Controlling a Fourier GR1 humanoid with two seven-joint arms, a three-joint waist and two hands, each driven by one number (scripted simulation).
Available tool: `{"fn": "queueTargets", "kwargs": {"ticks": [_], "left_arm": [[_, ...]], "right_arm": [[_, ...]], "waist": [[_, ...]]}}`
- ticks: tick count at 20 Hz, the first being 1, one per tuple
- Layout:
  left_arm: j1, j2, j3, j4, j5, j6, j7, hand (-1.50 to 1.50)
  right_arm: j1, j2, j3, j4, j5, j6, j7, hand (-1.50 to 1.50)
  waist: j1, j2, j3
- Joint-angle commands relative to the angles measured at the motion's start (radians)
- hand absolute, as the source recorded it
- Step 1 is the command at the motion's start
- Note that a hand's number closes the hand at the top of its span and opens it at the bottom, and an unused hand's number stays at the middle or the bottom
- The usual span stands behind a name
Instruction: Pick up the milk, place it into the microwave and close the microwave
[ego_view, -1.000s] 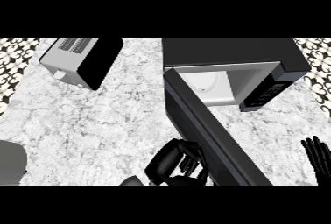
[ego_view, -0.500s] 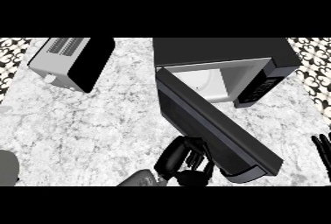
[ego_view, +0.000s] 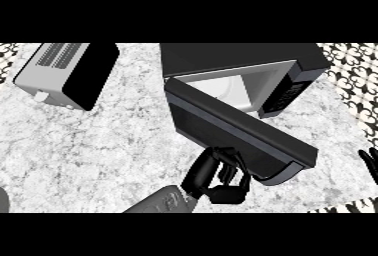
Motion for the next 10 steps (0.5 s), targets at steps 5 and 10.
{"fn": "queueTargets", "kwargs": {"ticks": [5, 10], "left_arm": [[-0.085, -0.007, 0.044, -0.014, 0.154, 0.178, -0.042, 1.5], [-0.172, -0.008, 0.07, 0.029, 0.218, 0.254, -0.022, -1.5]], "right_arm": [[-0.023, -0.068, -0.011, -0.075, -0.039, 0.046, 0.037, -1.5], [-0.06, -0.107, -0.06, -0.087, -0.085, 0.043, 0.056, -1.5]], "waist": [[-0.04, 0.007, -0.001], [-0.072, 0.014, 0.001]]}}
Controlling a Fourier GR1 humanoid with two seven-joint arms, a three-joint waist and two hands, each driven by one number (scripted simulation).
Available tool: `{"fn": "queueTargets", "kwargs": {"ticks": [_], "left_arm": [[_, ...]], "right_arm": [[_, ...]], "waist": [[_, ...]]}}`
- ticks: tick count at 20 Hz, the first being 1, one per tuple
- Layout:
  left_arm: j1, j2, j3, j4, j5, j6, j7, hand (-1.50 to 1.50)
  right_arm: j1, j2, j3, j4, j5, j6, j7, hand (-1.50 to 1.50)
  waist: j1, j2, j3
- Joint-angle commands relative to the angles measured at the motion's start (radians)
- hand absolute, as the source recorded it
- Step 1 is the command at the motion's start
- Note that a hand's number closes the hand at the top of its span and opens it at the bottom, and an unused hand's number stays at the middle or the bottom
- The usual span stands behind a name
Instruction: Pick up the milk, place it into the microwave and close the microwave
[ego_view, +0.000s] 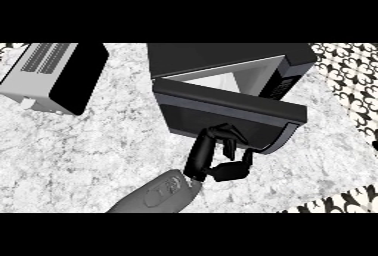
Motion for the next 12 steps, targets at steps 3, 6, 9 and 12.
{"fn": "queueTargets", "kwargs": {"ticks": [3, 6, 9, 12], "left_arm": [[-0.105, -0.004, 0.04, 0.04, 0.104, 0.081, 0.026, -1.5], [-0.128, -0.004, 0.053, 0.072, 0.129, 0.11, 0.029, -1.5], [-0.175, -0.004, 0.092, 0.083, 0.167, 0.141, 0.029, -1.5], [-0.189, -0.004, 0.127, 0.09, 0.213, 0.155, -0.002, -1.5]], "right_arm": [[-0.031, -0.048, -0.034, -0.024, -0.028, 0.025, 0.006, -1.5], [-0.1, -0.125, -0.146, -0.046, 0.043, -0.04, -0.006, -1.5], [-0.138, -0.163, -0.184, -0.046, 0.116, -0.08, -0.014, 1.5], [-0.158, -0.176, -0.196, -0.062, 0.13, -0.095, -0.014, 1.5]], "waist": [[-0.043, 0.009, 0.002], [-0.062, 0.011, -0.001], [-0.058, 0.021, 0.0], [-0.065, 0.028, -0.002]]}}
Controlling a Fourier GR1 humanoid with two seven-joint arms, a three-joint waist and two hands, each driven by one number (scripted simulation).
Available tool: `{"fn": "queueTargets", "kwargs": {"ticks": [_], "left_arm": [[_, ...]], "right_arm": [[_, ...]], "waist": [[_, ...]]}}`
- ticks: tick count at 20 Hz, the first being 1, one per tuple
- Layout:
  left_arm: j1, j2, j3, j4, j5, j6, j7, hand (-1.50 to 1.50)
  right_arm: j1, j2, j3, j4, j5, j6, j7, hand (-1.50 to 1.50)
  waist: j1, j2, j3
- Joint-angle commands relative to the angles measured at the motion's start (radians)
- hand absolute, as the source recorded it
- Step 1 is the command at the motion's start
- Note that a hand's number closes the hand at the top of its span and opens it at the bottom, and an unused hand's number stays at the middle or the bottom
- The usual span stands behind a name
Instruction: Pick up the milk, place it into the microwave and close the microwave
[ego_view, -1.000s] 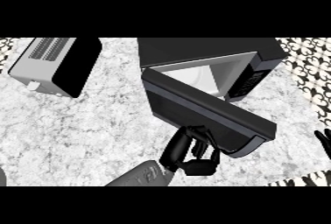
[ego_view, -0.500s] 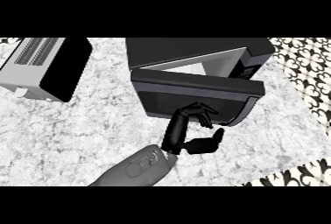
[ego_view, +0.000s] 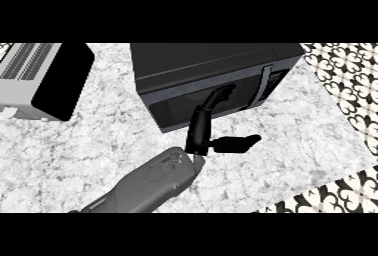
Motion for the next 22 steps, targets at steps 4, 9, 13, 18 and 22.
{"fn": "queueTargets", "kwargs": {"ticks": [4, 9, 13, 18, 22], "left_arm": [[-0.067, 0.0, 0.057, 0.016, 0.09, 0.051, -0.032, -1.5], [-0.073, 0.0, 0.055, 0.031, 0.123, 0.054, -0.064, -1.5], [-0.067, 0.0, 0.049, 0.047, 0.146, 0.054, -0.095, -1.5], [-0.083, 0.0, 0.042, 0.053, 0.176, 0.038, -0.12, -1.5], [-0.095, 0.0, 0.045, 0.071, 0.201, 0.038, -0.133, -1.5]], "right_arm": [[-0.068, -0.05, -0.043, -0.005, 0.051, -0.033, -0.01, 1.5], [-0.1, -0.062, -0.049, 0.025, 0.061, -0.043, -0.009, 1.5], [-0.118, -0.07, -0.047, 0.037, 0.073, -0.048, -0.005, 1.5], [-0.156, -0.082, -0.045, 0.058, 0.074, -0.051, -0.003, 1.5], [-0.171, -0.084, -0.044, 0.068, 0.072, -0.056, 0.009, 1.5]], "waist": [[-0.015, 0.017, 0.002], [-0.002, 0.029, 0.004], [0.003, 0.034, 0.004], [0.008, 0.041, 0.005], [0.001, 0.04, 0.005]]}}
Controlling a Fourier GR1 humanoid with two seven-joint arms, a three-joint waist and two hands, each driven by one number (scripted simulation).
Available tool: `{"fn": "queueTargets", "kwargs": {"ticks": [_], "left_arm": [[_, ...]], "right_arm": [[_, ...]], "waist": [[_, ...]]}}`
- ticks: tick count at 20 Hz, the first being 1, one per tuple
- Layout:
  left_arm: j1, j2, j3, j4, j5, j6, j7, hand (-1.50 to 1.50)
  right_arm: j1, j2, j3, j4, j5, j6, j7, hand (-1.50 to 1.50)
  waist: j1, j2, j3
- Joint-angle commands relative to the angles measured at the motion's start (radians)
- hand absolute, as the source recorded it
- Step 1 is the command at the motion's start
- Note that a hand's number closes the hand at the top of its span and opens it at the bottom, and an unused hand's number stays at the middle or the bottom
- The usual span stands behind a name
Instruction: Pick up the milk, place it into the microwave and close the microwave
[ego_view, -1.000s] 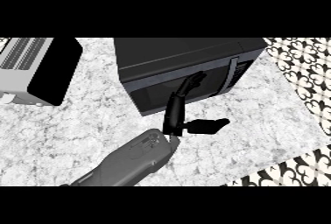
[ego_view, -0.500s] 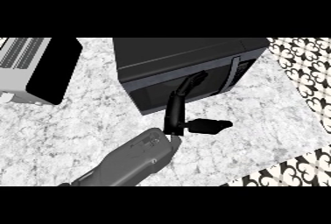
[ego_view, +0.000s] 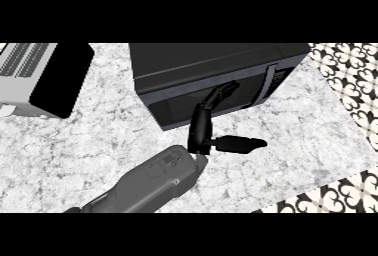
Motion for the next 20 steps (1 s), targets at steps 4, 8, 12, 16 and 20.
{"fn": "queueTargets", "kwargs": {"ticks": [4, 8, 12, 16, 20], "left_arm": [[-0.071, 0.0, 0.049, 0.058, 0.045, 0.01, -0.021, -1.5], [-0.078, 0.0, 0.05, 0.073, 0.069, 0.002, -0.031, -1.5], [-0.065, 0.0, 0.036, 0.085, 0.081, -0.002, -0.056, -1.5], [-0.072, 0.0, 0.035, 0.092, 0.093, -0.004, -0.073, -1.5], [-0.083, 0.0, 0.044, 0.099, 0.114, -0.007, -0.082, -1.5]], "right_arm": [[-0.002, 0.116, 0.102, 0.092, -0.214, 0.096, 0.041, -1.5], [-0.009, 0.107, 0.104, 0.132, -0.262, 0.131, 0.058, -1.5], [-0.04, 0.083, 0.096, 0.164, -0.304, 0.16, 0.074, -1.5], [-0.052, 0.071, 0.094, 0.204, -0.339, 0.191, 0.081, -1.5], [-0.073, 0.045, 0.091, 0.24, -0.368, 0.219, 0.101, -1.5]], "waist": [[0.019, 0.017, 0.004], [0.003, 0.018, 0.003], [0.001, 0.022, 0.002], [-0.011, 0.023, 0.004], [-0.005, 0.019, 0.003]]}}
